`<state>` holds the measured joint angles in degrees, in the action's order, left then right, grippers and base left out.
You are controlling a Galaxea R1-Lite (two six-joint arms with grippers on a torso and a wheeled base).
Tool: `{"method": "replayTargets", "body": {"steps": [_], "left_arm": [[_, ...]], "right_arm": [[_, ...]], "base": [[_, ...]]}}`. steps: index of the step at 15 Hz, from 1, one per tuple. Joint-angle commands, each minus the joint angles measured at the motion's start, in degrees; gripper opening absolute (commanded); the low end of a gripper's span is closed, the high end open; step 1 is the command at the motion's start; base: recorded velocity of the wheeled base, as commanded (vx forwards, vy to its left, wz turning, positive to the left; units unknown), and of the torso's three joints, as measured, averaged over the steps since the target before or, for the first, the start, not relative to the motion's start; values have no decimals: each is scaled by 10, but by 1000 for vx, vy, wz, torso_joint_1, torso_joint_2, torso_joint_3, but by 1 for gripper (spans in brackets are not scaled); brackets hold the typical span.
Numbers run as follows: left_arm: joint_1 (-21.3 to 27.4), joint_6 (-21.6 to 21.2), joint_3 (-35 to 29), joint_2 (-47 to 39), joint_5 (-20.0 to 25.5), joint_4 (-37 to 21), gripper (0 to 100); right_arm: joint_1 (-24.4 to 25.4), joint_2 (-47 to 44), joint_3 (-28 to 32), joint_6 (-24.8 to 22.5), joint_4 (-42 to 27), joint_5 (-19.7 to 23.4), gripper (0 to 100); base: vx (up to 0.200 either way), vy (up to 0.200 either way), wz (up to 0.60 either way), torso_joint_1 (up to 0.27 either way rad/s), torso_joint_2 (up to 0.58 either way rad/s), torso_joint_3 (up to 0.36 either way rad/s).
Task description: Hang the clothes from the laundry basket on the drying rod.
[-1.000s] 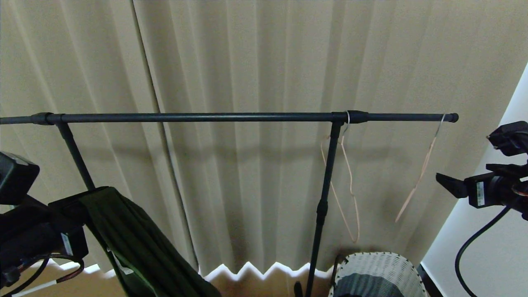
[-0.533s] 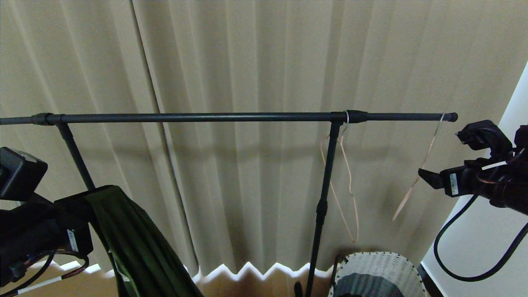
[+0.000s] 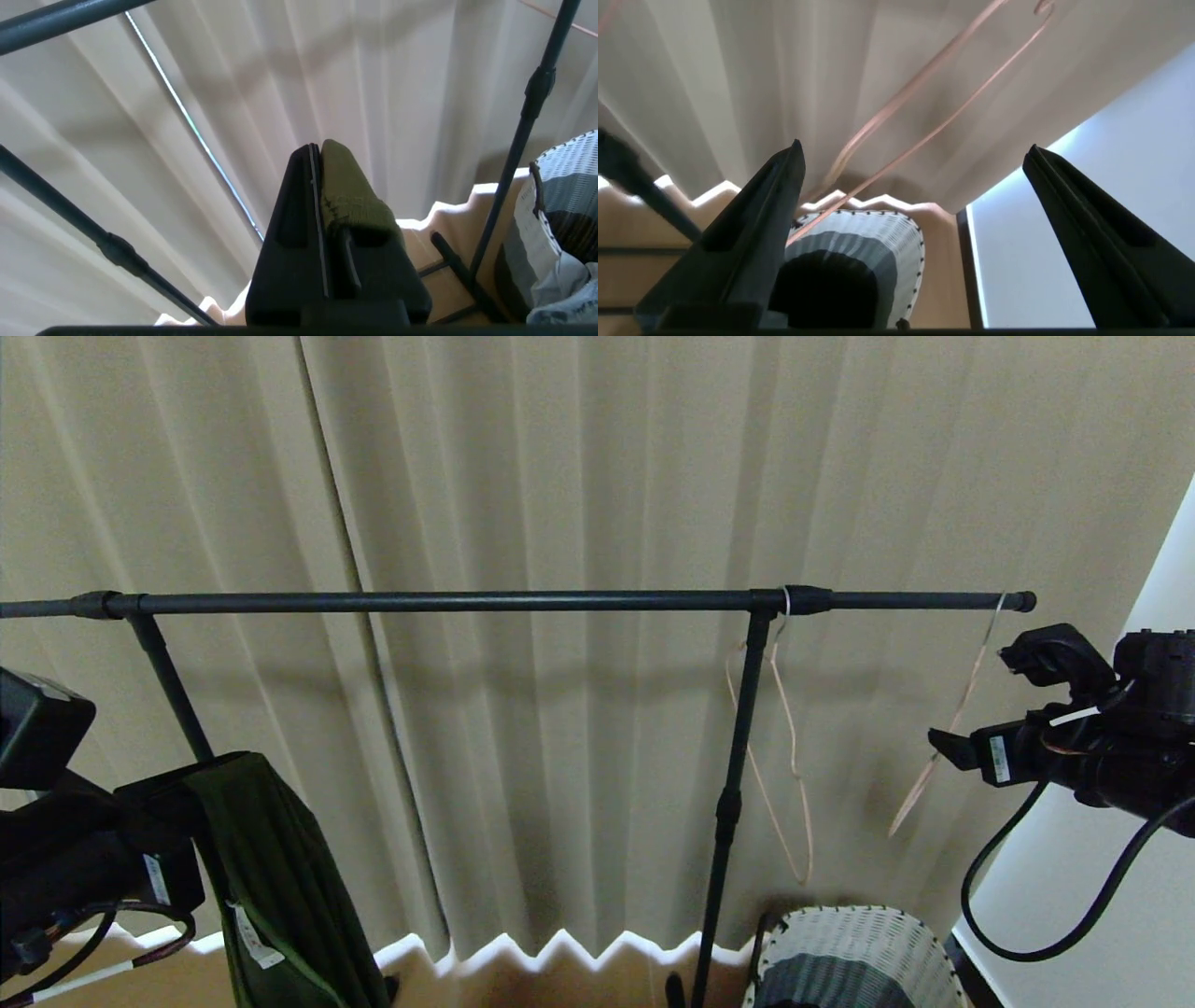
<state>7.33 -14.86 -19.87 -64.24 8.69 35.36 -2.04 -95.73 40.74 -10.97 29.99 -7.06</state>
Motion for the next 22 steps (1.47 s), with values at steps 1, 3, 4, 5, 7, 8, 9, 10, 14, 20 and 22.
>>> {"method": "replayTargets", "body": {"steps": [1, 3, 4, 5, 7, 8, 9, 10, 14, 20, 22], "left_arm": [[0, 0, 0, 1, 0, 1, 0], [0, 0, 1, 2, 0, 0, 0], [0, 0, 1, 2, 0, 1, 0], [-1, 0, 1, 3, 0, 0, 0], [-1, -1, 1, 3, 0, 0, 0], [-1, -1, 1, 3, 0, 1, 0], [-2, -1, 1, 3, 0, 1, 0], [-2, -1, 1, 3, 0, 0, 0], [-2, -1, 2, 5, 0, 0, 0], [-2, -1, 2, 5, 0, 0, 0], [-2, -1, 3, 5, 0, 0, 0]], "right_arm": [[0, -15, 10, 0, 1, -2, 100], [-2, -30, 19, 0, 1, -7, 100], [-3, -34, 19, 0, 1, -12, 100], [-4, -34, 19, 0, 0, -16, 100], [-5, -32, 14, 0, 0, -21, 100], [-7, -28, 10, 0, 0, -24, 100], [-10, -25, 7, 0, 0, -24, 100], [-12, -22, 5, 0, 0, -24, 100], [-29, 7, -20, 0, -1, -24, 100], [-25, -12, -11, 60, -3, -14, 100], [-24, -37, 4, 74, -5, -13, 100]], "base": [[0, 0, 0, 0, 0, 0], [0, 0, 0, 0, 0, 0], [0, 0, 0, 0, 0, 0], [0, 0, 0, 0, 0, 0], [0, 0, 0, 0, 0, 0], [0, 0, 0, 0, 0, 0], [0, 0, 0, 0, 0, 0], [0, 0, 0, 0, 0, 0], [0, 0, 0, 0, 0, 0], [0, 0, 0, 0, 0, 0], [0, 0, 0, 0, 0, 0]]}}
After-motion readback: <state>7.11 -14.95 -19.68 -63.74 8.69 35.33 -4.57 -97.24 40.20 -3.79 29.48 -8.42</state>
